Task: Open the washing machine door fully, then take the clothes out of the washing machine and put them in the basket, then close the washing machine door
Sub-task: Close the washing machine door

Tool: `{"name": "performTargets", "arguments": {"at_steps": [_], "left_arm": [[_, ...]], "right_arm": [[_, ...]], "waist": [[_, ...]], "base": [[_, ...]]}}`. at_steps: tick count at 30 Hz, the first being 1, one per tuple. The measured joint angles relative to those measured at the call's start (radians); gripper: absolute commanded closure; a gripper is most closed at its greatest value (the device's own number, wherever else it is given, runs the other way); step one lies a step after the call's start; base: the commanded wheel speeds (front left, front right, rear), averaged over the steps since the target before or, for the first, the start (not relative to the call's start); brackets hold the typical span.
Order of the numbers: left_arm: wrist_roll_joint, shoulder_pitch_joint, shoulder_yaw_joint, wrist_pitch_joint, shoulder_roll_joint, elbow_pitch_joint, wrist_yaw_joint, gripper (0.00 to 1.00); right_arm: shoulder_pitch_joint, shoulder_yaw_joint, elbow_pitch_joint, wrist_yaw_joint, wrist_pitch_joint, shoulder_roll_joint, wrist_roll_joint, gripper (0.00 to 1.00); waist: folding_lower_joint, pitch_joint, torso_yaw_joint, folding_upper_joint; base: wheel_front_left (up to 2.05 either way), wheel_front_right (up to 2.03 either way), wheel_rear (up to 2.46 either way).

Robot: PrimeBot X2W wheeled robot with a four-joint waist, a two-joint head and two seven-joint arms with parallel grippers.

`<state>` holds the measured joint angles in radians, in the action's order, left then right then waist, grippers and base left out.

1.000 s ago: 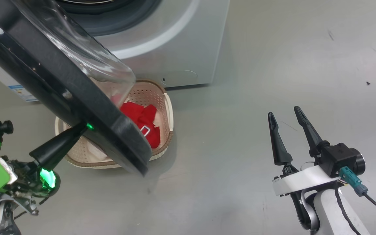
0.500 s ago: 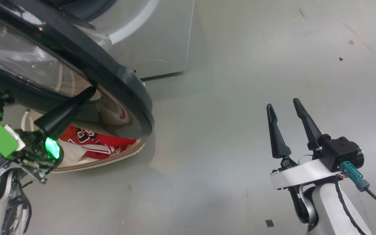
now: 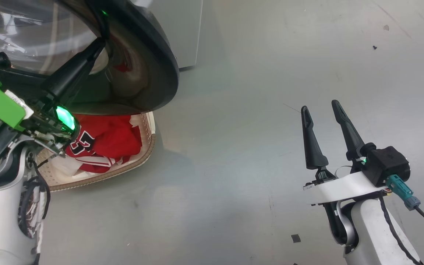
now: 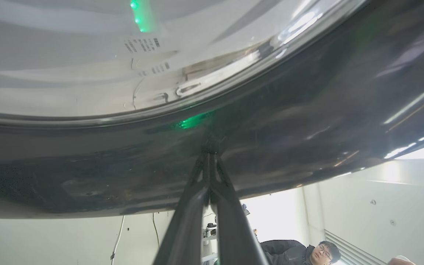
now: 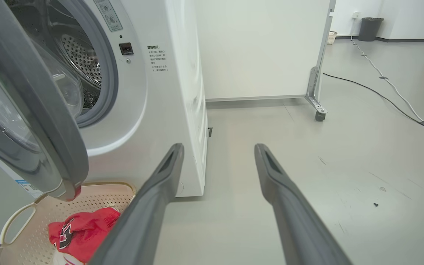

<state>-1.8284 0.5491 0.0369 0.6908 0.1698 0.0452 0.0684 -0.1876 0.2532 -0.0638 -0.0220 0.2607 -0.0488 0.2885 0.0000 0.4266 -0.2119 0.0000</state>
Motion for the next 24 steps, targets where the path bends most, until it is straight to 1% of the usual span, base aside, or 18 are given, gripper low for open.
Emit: {"name": "performTargets", "arguments": {"at_steps": [5,12,14,18,21,24], "left_arm": [[0.008,0.056,0.0,-0.04,-0.034,0.056,0.012,1.0],[0.051,0.126,-0.001,-0.081,-0.06,0.125,0.026,1.0],[0.055,0.14,-0.002,-0.09,-0.061,0.148,0.031,1.0],[0.064,0.148,0.0,-0.095,-0.061,0.176,0.037,1.0],[0.066,0.148,0.003,-0.094,-0.063,0.2,0.043,1.0],[0.065,0.148,-0.011,-0.1,-0.063,0.211,0.044,1.0]], "right_arm": [[-0.008,0.005,0.002,-0.007,0.0,0.0,0.006,0.0],[-0.014,0.013,0.002,-0.009,0.0,0.0,0.012,0.0],[-0.016,0.016,0.002,-0.016,0.0,0.0,0.013,0.0],[-0.016,0.015,0.001,-0.018,0.0,0.0,0.015,0.0],[-0.016,0.006,0.0,-0.025,0.0,0.0,0.015,0.0],[-0.016,0.0,0.0,-0.025,0.0,0.0,0.014,0.0]], "waist": [[0.0,0.012,-0.009,0.0],[0.0,0.021,-0.02,0.0],[0.0,0.023,-0.023,0.0],[0.0,0.024,-0.024,0.0],[0.0,0.022,-0.018,0.0],[0.0,0.019,-0.008,0.0]], "base": [[0.0,0.0,0.0],[0.0,0.0,0.0],[0.0,0.0,0.0],[0.0,0.0,0.0],[0.0,0.0,0.0],[0.0,0.0,0.0]]}}
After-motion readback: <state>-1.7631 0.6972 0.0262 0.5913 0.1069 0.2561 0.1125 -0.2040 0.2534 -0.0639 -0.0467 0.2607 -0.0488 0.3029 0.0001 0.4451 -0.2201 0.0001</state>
